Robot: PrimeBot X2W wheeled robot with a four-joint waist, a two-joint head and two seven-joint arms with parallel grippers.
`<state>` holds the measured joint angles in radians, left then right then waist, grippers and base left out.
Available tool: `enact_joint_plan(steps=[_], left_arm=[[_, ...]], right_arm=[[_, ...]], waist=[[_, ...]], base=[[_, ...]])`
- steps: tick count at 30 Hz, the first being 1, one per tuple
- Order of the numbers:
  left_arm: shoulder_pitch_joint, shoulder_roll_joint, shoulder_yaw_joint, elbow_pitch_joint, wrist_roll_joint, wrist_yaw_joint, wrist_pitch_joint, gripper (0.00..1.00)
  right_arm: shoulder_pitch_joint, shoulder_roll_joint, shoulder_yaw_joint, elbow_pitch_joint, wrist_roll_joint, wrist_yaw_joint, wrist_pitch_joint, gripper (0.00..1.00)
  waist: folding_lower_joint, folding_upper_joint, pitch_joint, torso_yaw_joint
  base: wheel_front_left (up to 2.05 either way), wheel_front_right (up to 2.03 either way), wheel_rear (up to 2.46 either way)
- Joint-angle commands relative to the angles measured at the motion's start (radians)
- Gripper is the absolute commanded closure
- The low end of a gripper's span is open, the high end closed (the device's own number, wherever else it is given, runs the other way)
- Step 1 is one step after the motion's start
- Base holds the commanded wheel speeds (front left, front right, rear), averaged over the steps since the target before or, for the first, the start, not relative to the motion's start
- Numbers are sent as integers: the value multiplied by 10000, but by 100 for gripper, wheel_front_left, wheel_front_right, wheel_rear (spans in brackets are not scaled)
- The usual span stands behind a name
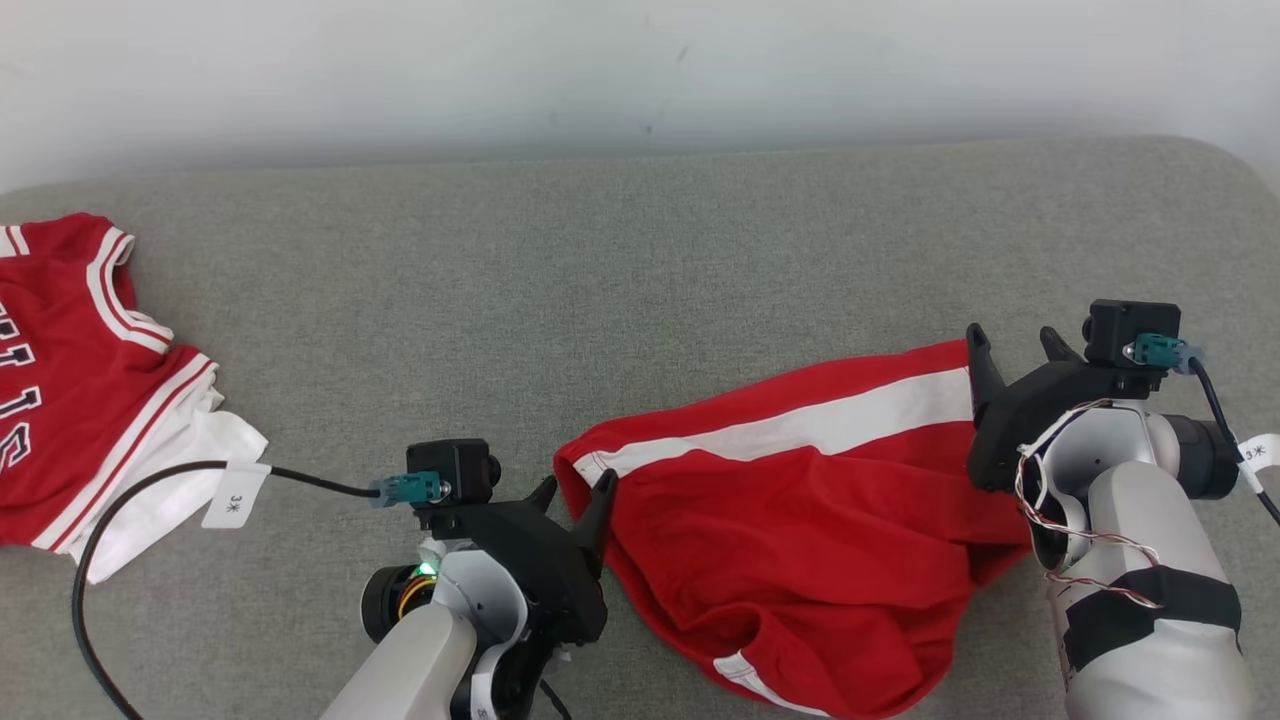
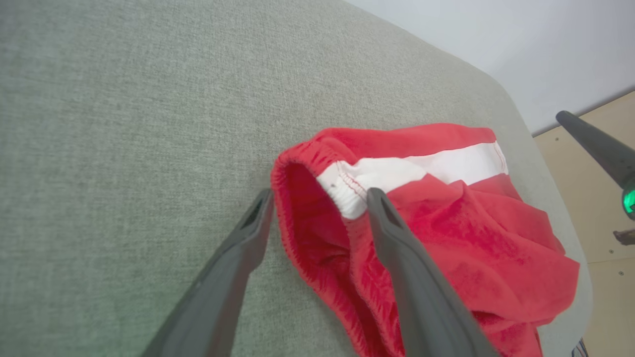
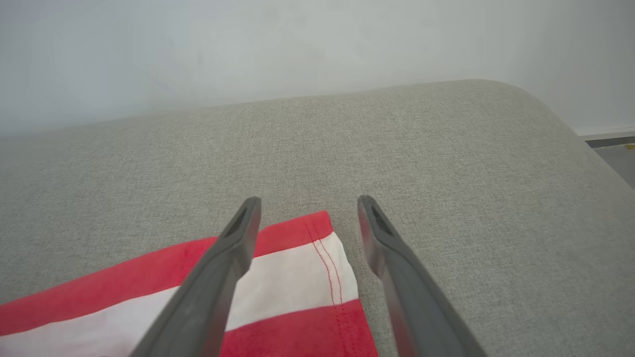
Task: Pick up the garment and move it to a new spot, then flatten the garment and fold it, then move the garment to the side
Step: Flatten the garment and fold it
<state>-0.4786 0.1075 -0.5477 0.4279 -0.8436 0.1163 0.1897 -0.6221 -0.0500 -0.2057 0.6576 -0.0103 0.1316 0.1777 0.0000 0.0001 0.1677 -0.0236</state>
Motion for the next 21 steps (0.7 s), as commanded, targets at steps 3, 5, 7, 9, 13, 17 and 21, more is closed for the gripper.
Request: enact_joint_plan(steps=[3, 5, 7, 9, 13, 17, 21], left_arm=[[-218, -69, 9, 27, -28, 105, 39, 49], [-233, -106, 5, 46, -78, 142, 68, 57], [-277, -125, -31, 60, -95, 136, 136, 74], [-289, -148, -84, 41, -142, 96, 209, 89], [-278, -156, -134, 3, -212, 43, 304, 100], [-318, -131, -159, -65, -206, -29, 282, 100], [-351, -94, -166, -151, -187, -37, 215, 100]], right_arm=[[-53, -9, -66, -92, -261, -16, 255, 0], [-49, -7, -91, -55, -386, -16, 421, 0], [-41, -7, -127, -11, -573, -16, 625, 0], [-54, -8, -156, 4, -687, -16, 804, 0], [-58, -8, -199, 40, -720, -16, 1040, 0], [-109, -8, -357, 92, -943, -16, 1325, 2], [-316, -8, -691, 294, -1335, -16, 1849, 20]], waist=[[0, -1, 94, -2], [0, -1, 131, -8], [0, -1, 164, -8], [0, -1, 187, 6], [0, -1, 222, 32], [0, -1, 281, 57], [0, -1, 372, 132]], base=[[0, 0, 0], [0, 0, 0], [0, 0, 0], [0, 0, 0], [0, 0, 0], [0, 0, 0], [0, 0, 0]])
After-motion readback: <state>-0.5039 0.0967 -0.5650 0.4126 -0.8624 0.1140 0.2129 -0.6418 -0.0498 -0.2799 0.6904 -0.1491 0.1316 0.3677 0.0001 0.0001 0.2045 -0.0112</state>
